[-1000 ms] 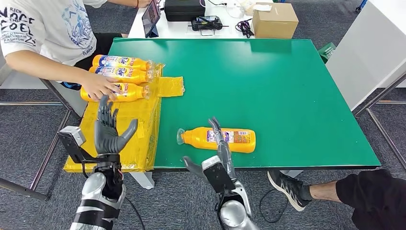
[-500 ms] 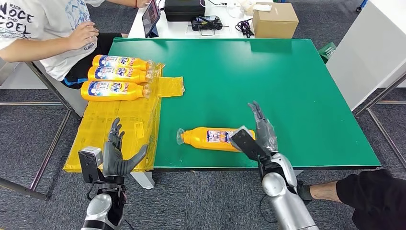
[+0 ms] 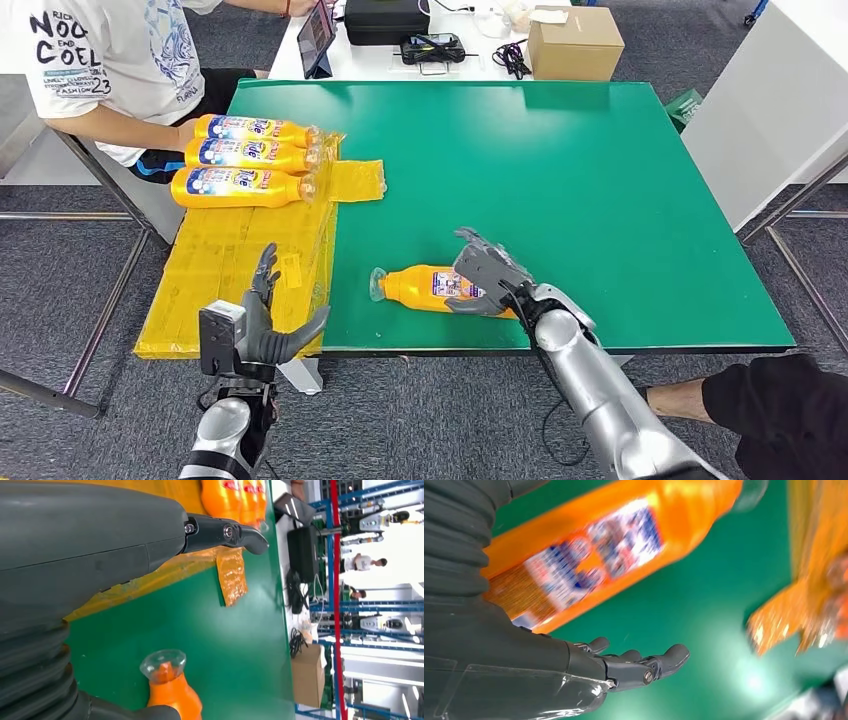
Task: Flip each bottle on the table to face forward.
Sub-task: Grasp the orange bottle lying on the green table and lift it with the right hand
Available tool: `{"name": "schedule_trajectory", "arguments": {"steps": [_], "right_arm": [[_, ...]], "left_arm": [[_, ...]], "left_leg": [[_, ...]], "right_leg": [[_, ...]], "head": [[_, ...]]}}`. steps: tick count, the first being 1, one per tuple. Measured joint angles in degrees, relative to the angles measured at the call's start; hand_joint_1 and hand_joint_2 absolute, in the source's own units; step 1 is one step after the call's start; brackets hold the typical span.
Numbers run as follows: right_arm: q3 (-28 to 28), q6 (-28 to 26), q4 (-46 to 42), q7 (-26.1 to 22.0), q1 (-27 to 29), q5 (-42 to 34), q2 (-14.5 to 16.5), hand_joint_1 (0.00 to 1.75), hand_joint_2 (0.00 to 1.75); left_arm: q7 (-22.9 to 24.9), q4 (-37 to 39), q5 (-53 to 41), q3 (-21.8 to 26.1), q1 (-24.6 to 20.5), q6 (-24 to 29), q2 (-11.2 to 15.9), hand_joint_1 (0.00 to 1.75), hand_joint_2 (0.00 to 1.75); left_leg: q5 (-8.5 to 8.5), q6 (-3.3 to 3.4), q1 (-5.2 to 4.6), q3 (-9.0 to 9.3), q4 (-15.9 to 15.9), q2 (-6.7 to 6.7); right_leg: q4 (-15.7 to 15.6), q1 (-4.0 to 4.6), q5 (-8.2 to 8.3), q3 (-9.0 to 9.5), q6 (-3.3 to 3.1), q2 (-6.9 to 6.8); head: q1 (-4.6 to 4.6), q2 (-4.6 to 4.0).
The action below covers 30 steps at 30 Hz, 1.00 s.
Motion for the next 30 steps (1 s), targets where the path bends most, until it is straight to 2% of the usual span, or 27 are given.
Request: {"name": "schedule_trajectory", "arguments": {"steps": [4,11,20,30], "right_arm": [[3.99,3.85,6.39,-1.08,-4.63,-2.71,0.11,0.00,1.75],[10.91,6.01,11.60,0.05,-9.49,-2.66,-0.26,0.00,1.75],[19.02,3.59,12.28,3.42,-12.22,-0.82,-2.75,0.00,1.75],[26.72,4.27,9.24,5.75,-13.14,-0.94,-6.32,0.00,1.75]], "left_arm": [[-1.90,2.05,-3.53,-1.22,-1.77,3.99,0.03,0.00,1.75],[-1.79,4.72,-3.42,-1.52,-3.19,4.25,0.04,0.00,1.75],[-0.89,5.20,-3.06,-1.49,-2.99,4.20,0.21,0.00,1.75],[-0.51,5.20,-2.97,-1.45,-2.56,3.88,0.39,0.00,1.75]], "left_leg": [[0.00,0.00,0.00,-0.01,0.01,0.00],[0.00,0.00,0.00,-0.01,0.01,0.01],[0.00,0.00,-0.01,-0.02,0.01,0.00],[-0.01,0.00,-0.01,-0.02,0.02,0.01]], "right_leg": [[0.01,0.00,0.00,0.00,0.00,0.00],[0.00,0.00,0.00,-0.03,0.00,0.01],[0.00,-0.01,0.00,-0.02,0.01,0.00],[-0.01,0.00,0.00,-0.04,0.01,0.01]], "head": [[0.01,0.00],[0.01,0.00],[0.01,0.00],[0.00,0.00]]}}
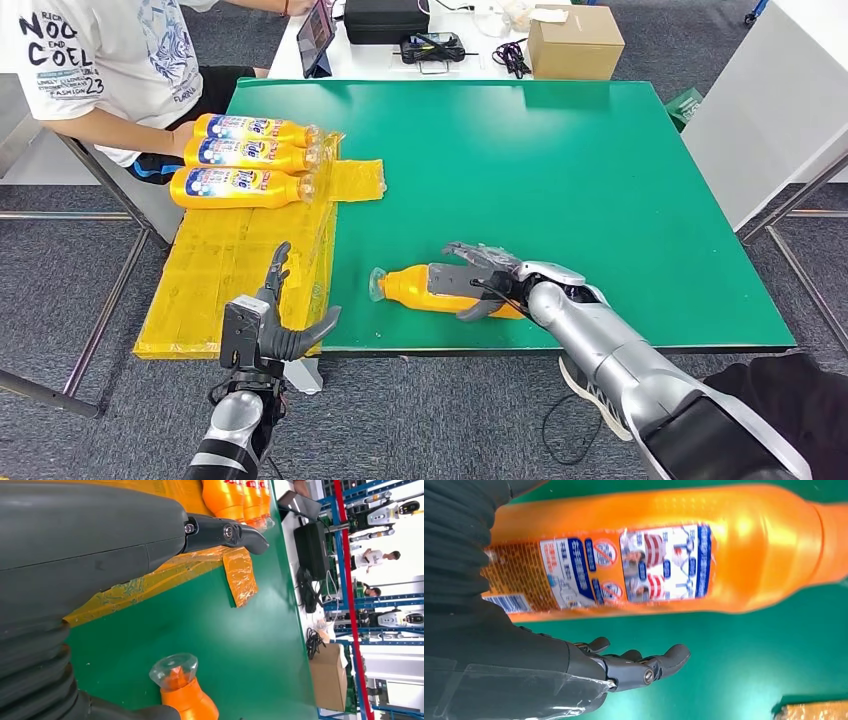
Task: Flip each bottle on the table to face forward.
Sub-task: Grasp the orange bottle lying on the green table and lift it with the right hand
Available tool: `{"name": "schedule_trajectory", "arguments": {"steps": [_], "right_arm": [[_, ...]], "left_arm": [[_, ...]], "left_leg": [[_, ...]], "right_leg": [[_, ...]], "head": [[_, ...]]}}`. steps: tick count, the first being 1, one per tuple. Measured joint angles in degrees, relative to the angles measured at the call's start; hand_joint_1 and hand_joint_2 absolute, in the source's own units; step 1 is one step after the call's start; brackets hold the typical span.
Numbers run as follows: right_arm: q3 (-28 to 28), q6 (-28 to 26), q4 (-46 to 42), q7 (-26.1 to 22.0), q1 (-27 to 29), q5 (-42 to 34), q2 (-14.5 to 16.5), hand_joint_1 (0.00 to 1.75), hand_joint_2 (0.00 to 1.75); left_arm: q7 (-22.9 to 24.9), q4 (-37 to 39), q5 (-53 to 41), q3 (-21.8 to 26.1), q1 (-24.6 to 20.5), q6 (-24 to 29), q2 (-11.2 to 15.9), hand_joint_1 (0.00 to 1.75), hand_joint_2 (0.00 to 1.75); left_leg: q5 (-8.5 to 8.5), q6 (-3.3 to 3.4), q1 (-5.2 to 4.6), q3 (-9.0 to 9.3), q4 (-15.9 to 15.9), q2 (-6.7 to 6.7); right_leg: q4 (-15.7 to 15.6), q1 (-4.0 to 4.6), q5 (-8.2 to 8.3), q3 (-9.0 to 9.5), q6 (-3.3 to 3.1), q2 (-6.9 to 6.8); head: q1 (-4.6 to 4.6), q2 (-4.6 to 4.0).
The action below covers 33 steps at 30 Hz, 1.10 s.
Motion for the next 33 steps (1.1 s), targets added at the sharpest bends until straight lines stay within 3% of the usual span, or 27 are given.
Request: {"name": "schedule_trajectory", "arguments": {"steps": [24,29,31,33], "right_arm": [[6.03,-2.98,2.28,0.76,0.63,0.10,-0.61,0.00,1.75],[6.80,-4.15,2.50,2.47,0.54,3.19,-0.47,0.01,1.75],[7.21,-4.50,2.56,3.35,0.42,4.74,-0.35,0.28,1.75],[7.75,-4.69,2.63,4.04,0.26,6.23,-0.25,1.03,1.75]], "left_arm": [[0.74,0.36,0.68,-1.02,-0.20,-0.54,0.00,0.00,1.75],[1.12,0.37,0.99,-0.97,-0.15,-0.17,0.00,0.00,1.75],[1.32,0.37,0.99,-0.90,-0.07,0.05,0.00,0.00,1.75],[1.49,0.36,0.90,-0.82,0.03,0.13,0.00,0.00,1.75]], "left_leg": [[0.00,0.00,0.00,0.03,0.00,0.01],[0.00,0.00,0.00,0.03,0.00,0.00],[0.00,0.00,0.00,0.03,0.00,0.00],[0.00,0.00,0.00,0.03,0.00,0.00]], "right_leg": [[-0.01,0.00,0.00,0.03,0.00,0.00],[0.00,0.00,0.00,0.04,0.00,0.00],[0.00,0.00,0.00,0.04,0.00,0.00],[0.00,0.00,0.00,0.04,0.00,0.00]], "head": [[-0.01,0.00],[-0.02,0.00],[-0.02,0.00],[-0.02,0.00]]}}
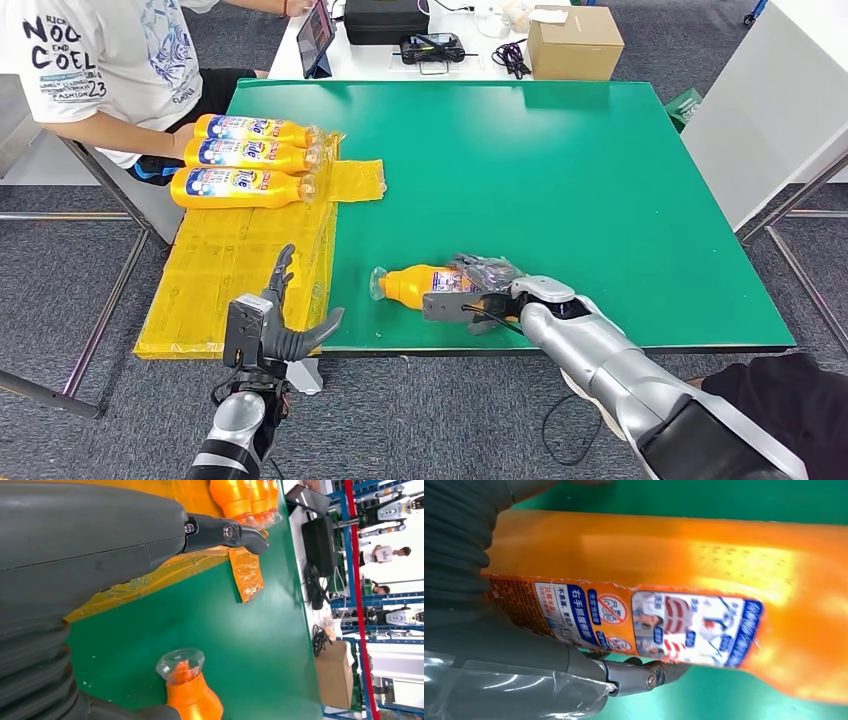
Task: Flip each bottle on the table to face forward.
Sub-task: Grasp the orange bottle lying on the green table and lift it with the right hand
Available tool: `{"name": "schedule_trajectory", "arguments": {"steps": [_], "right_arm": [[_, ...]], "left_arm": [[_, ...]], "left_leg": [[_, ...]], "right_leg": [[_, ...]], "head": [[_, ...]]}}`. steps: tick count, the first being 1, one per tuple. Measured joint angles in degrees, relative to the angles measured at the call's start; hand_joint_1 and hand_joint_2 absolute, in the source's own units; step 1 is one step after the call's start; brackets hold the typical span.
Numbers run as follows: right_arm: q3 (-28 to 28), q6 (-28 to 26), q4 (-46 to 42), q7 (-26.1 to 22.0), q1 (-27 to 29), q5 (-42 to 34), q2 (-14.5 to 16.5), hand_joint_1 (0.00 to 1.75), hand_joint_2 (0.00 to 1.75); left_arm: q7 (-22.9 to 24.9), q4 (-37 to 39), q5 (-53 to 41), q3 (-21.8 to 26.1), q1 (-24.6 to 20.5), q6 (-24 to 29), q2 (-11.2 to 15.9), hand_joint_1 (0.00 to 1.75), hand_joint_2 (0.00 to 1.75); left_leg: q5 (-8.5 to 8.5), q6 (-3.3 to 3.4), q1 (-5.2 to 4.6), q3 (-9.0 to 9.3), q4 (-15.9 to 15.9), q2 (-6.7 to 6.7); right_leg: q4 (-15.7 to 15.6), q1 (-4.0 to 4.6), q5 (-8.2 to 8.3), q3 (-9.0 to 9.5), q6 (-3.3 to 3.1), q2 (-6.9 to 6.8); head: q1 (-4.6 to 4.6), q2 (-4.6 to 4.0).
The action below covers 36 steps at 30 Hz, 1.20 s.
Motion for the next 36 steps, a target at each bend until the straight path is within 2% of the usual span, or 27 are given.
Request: {"name": "schedule_trajectory", "arguments": {"steps": [2,4,15,17,19,24,28,32,36], "right_arm": [[0.56,-0.18,0.12,0.46,-0.10,1.18,0.09,1.63,1.75],[0.95,-0.30,0.30,0.66,-0.13,1.66,0.18,1.75,1.75],[1.72,-1.06,0.60,-0.97,-0.44,2.50,-0.04,1.75,1.75],[1.45,-3.46,0.37,-0.94,-0.06,1.80,-0.17,1.75,1.75],[-0.03,-8.26,-0.96,-0.04,1.58,1.28,-0.23,1.75,1.75],[-6.55,-16.00,-6.70,2.15,7.36,3.07,-0.19,1.75,1.75],[-15.28,-28.63,-17.37,1.76,15.07,9.40,1.69,1.75,1.75],[-26.40,-39.54,-32.16,-1.36,23.83,13.92,5.31,1.75,1.75],[-34.18,-43.08,-41.08,-4.61,28.79,13.34,7.70,1.75,1.75]], "left_arm": [[0.08,-0.01,-0.15,0.05,0.10,0.01,0.00,0.00,1.75],[0.11,-0.01,-0.27,0.09,0.16,0.01,0.00,0.00,1.75],[-0.11,-0.03,-1.36,0.30,0.25,0.28,0.00,0.00,1.75],[-0.12,-0.10,-1.41,0.32,0.32,0.27,0.00,0.00,1.75],[-0.11,-0.44,-1.42,0.36,0.66,0.26,0.00,0.00,1.75],[-0.09,-1.79,-1.45,0.67,1.90,0.20,-0.01,0.00,1.75],[0.15,-3.63,-1.58,1.11,3.50,0.07,-0.05,0.00,1.75],[0.46,-5.40,-1.15,1.62,5.18,-0.58,-0.18,0.00,1.75],[0.56,-6.10,-0.26,1.97,5.64,-1.31,-0.39,0.00,1.75]], "left_leg": [[0.00,0.00,0.00,0.00,0.00,0.00],[0.00,0.00,0.00,0.00,0.00,0.00],[0.00,0.00,0.00,0.01,0.00,0.01],[0.00,0.00,0.00,0.00,0.00,0.00],[0.00,0.00,0.01,-0.01,0.00,-0.03],[-0.02,0.01,0.00,-0.09,0.00,-0.02],[-0.03,0.00,0.02,-0.16,-0.01,-0.04],[-0.05,-0.02,0.04,-0.24,-0.02,-0.07],[-0.06,-0.02,0.02,-0.25,-0.03,-0.06]], "right_leg": [[0.00,0.00,0.00,0.00,0.00,0.00],[0.00,0.00,0.00,0.00,0.00,0.00],[0.00,0.00,0.00,0.00,0.00,0.00],[0.00,0.00,0.00,0.00,0.00,0.00],[0.00,0.01,0.00,0.00,0.00,-0.02],[0.01,0.00,-0.01,-0.08,0.00,-0.01],[0.01,0.02,-0.03,-0.14,0.00,-0.02],[0.00,0.03,-0.07,-0.24,-0.02,-0.04],[-0.01,0.00,-0.07,-0.23,-0.02,-0.03]], "head": [[0.01,0.00],[0.00,0.00],[0.02,0.00],[0.02,0.00],[0.02,0.00],[0.02,0.00],[0.02,0.00],[0.01,0.00],[0.03,0.00]]}}
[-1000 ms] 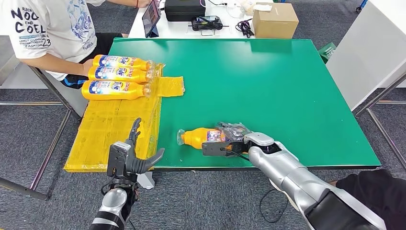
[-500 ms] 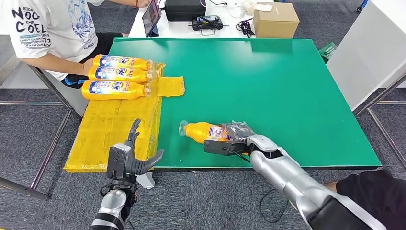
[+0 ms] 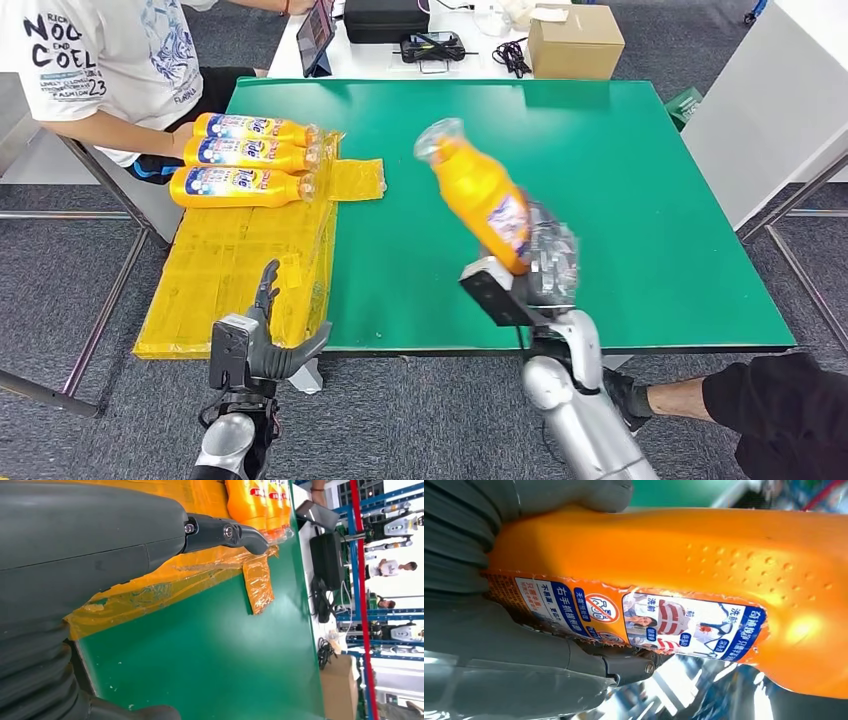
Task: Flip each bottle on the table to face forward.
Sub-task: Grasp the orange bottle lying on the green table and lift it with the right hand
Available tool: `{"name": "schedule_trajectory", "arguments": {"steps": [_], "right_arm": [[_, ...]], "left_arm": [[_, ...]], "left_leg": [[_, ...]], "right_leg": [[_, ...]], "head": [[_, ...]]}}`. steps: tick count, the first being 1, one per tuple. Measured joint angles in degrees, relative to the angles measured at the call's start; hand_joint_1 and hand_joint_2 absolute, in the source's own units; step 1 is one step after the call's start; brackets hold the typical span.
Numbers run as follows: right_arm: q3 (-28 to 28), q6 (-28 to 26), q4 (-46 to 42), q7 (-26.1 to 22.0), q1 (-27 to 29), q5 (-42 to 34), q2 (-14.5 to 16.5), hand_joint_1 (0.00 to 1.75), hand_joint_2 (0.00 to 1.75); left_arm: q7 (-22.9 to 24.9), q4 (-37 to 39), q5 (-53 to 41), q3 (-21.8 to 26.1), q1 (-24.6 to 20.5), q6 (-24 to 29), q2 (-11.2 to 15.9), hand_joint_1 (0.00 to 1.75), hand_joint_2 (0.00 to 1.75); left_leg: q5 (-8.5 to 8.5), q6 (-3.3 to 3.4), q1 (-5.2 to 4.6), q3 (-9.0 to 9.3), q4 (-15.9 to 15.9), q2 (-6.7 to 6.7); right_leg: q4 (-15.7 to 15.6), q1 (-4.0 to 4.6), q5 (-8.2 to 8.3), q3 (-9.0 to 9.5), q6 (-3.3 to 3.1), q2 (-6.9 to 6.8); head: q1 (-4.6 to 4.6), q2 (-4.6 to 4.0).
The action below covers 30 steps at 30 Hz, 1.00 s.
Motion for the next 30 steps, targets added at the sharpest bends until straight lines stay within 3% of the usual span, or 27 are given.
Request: {"name": "schedule_trajectory", "arguments": {"steps": [6,12,19,30], "right_arm": [[-7.51,-6.79,-6.47,-9.43,5.45,-6.55,3.30,1.75,1.75],[-10.59,-0.86,-7.41,-16.48,8.56,-12.50,5.22,1.75,1.75],[-10.59,4.84,-3.92,-18.62,10.16,-12.79,7.44,1.75,1.75],[-5.92,10.08,4.92,-19.88,10.82,-13.01,11.83,1.75,1.75]], "left_arm": [[1.20,-0.16,7.09,0.05,0.02,-7.59,-0.30,0.00,1.75],[1.66,-0.56,18.03,-2.15,-0.14,-20.71,0.17,0.00,1.75],[2.51,-1.13,25.13,-4.25,-0.25,-28.22,1.52,0.00,1.75],[4.54,-1.14,31.41,-5.86,-0.41,-32.74,2.72,0.00,1.75]], "left_leg": [[0.01,0.02,-0.07,0.02,0.01,0.01],[0.00,0.01,-0.06,0.02,0.01,0.06],[0.00,0.00,-0.01,0.02,-0.01,0.05],[0.00,0.00,0.00,0.02,-0.01,0.04]], "right_leg": [[-0.01,-0.05,0.03,0.01,0.02,0.00],[0.00,-0.03,0.03,-0.01,0.02,0.03],[0.00,0.00,0.01,-0.01,0.01,0.03],[0.01,0.00,0.01,-0.02,0.00,0.02]], "head": [[-0.01,0.00],[0.00,0.00],[0.01,0.00],[0.01,0.00]]}}
